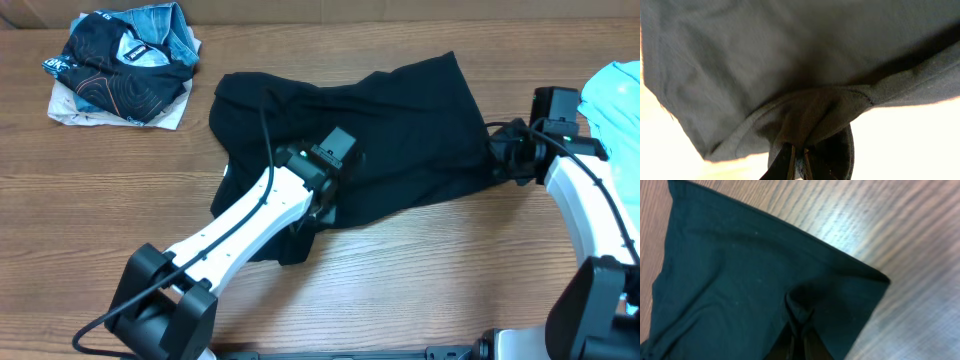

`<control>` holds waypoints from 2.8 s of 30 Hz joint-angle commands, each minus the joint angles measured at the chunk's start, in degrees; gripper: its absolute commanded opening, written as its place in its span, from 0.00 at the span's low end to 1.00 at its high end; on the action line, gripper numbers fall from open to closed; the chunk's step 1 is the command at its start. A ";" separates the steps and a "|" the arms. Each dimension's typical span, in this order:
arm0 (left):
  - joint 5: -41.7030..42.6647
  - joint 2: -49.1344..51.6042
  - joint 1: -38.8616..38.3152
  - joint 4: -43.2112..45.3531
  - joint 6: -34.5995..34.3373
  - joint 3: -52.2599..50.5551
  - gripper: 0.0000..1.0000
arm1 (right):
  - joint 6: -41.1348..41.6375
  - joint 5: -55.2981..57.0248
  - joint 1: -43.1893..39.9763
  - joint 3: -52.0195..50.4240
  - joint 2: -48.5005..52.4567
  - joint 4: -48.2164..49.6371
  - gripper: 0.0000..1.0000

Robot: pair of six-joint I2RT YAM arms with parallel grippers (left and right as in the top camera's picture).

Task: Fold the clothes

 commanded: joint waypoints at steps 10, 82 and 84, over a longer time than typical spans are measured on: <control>-5.55 2.01 9.25 5.42 3.23 0.74 0.12 | 0.00 4.11 -0.02 1.44 6.91 5.09 0.04; 12.50 13.64 25.77 5.60 6.14 -4.24 0.26 | -20.00 -1.01 -1.53 12.68 18.80 -8.55 0.04; 12.44 15.32 25.90 5.88 6.16 -4.24 0.26 | -19.98 -1.01 -1.53 12.68 19.02 -8.57 0.04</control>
